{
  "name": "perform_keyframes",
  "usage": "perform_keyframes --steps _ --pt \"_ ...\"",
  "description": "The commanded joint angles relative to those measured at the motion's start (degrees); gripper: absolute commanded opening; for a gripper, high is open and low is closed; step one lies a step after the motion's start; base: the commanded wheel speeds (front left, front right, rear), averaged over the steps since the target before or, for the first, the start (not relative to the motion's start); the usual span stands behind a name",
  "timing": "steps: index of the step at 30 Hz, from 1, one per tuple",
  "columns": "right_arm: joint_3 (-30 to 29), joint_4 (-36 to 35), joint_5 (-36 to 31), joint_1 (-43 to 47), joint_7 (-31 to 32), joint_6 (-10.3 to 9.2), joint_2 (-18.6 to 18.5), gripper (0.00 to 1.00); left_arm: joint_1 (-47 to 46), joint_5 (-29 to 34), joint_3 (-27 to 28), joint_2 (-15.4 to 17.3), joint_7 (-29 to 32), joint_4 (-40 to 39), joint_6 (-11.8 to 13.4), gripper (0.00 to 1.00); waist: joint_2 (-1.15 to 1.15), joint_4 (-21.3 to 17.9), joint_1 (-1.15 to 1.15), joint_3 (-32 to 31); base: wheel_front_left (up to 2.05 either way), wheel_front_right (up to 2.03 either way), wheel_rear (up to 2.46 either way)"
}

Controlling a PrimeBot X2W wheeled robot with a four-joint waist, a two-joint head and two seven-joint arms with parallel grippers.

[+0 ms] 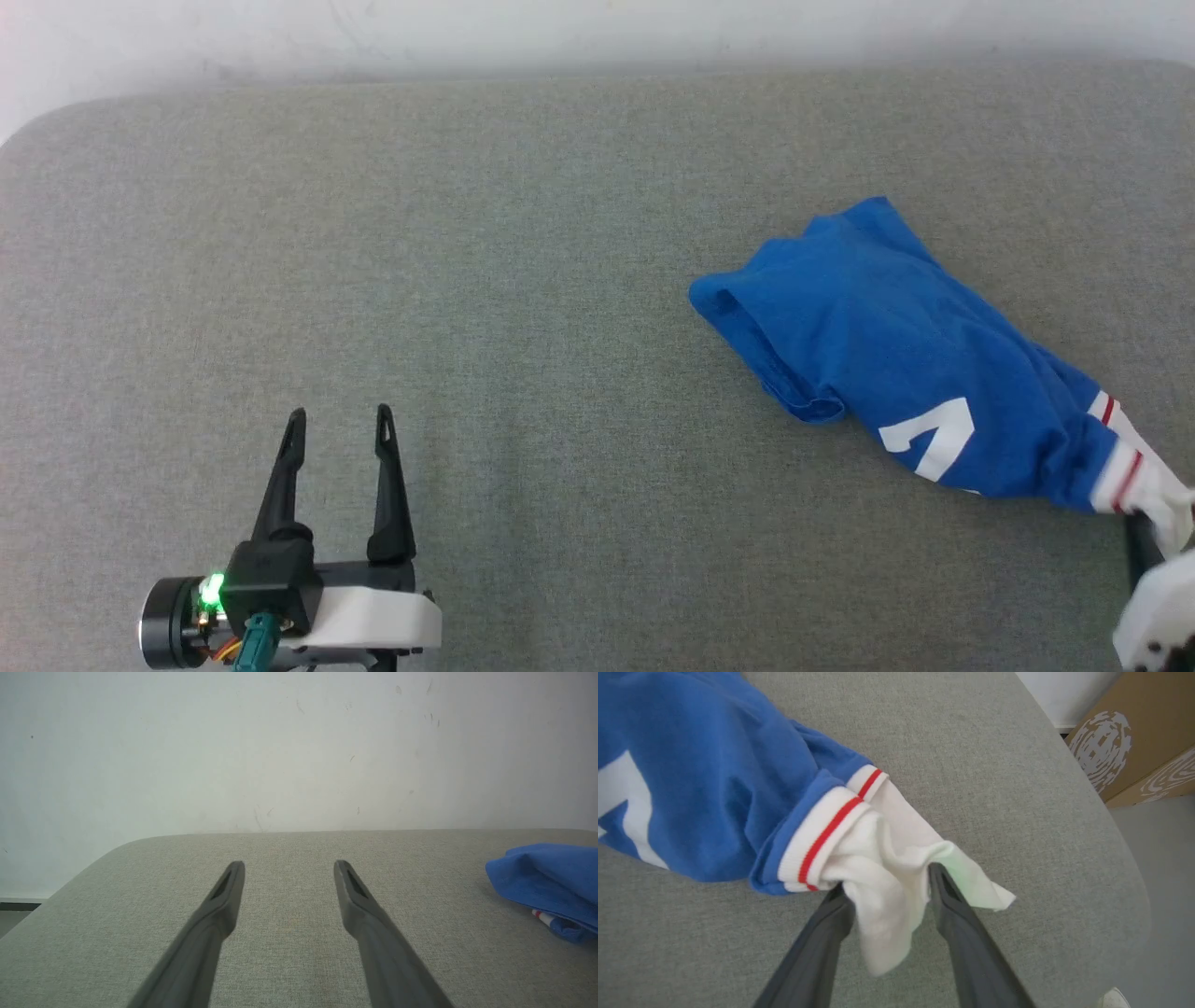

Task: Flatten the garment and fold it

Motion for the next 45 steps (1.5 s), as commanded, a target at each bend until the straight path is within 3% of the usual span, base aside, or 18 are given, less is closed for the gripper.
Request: perform_keyframes --steps 1,5,9,13,23,30,38,39,40,41,45 --pt "0.93 -1.31 0.67 -1.88 -0.67 -0.12 0.39 1.00 0.34 0.07 0.21 0.47 -0.26 0.24 -0.14 1.00 0.00 -0.04 0.01 -0.13 0.00 0.00 0.00" --pt "4.52 -7.88 5.00 -5.74 0.19 -0.12 -0.16 1.00 0.40 0.02 0.11 0.44 -0.26 0.18 0.05 1.00 0.00 -0.07 0.01 -0.31 0.00 0.00 0.00" --pt "8.83 -13.20 8.01 -10.53 4.04 -0.12 -4.08 1.00 0.06 -0.15 -0.41 -0.02 -0.26 0.34 0.02 1.00 0.00 0.27 0.01 0.49 0.00 0.00 0.00" --pt "11.66 -13.11 8.84 -16.52 8.02 -0.12 -8.27 1.00 -1.38 -0.02 -1.42 -0.75 -0.26 0.61 -0.32 1.00 0.00 1.65 0.01 2.64 0.00 0.00 0.00" --pt "20.67 0.37 9.32 -31.99 16.36 -0.12 -16.01 1.00 -5.33 0.97 -3.11 -2.59 -0.27 1.53 -0.86 1.00 0.00 6.25 0.01 9.64 0.00 0.00 0.00" --pt "24.46 11.97 8.72 -38.52 18.69 -0.12 -18.39 1.00 -7.49 2.19 -4.15 -3.85 -0.27 1.28 -1.16 1.00 0.00 8.76 0.01 12.85 0.00 0.00 0.00" --pt "27.89 20.39 9.11 -40.53 18.12 -0.12 -19.90 1.00 -9.31 2.91 -4.64 -4.62 -0.27 1.63 -1.51 1.00 0.00 10.05 0.01 15.32 0.00 0.00 0.00" --pt "28.23 21.25 9.70 -40.54 18.24 -0.12 -19.78 0.48 -9.44 2.95 -4.66 -4.68 -0.27 1.80 -1.54 1.00 0.00 10.07 0.01 15.39 0.00 0.00 0.00" --pt "28.14 21.98 10.40 -40.63 18.04 -0.12 -19.55 0.16 -9.55 2.95 -4.66 -4.75 -0.27 1.97 -1.56 1.00 0.00 10.05 0.01 15.40 0.00 0.00 0.00" --pt "27.93 22.58 10.90 -40.77 17.70 -0.12 -19.31 0.00 -9.62 2.94 -4.62 -4.81 -0.27 2.14 -1.56 1.00 0.00 9.96 0.01 15.30 0.00 0.00 0.00" --pt "27.66 22.89 11.60 -42.32 14.18 -0.12 -19.02 0.00 -9.25 2.77 -3.99 -4.68 -0.27 2.83 -1.53 1.00 0.00 9.09 0.01 13.54 0.00 0.00 0.00"
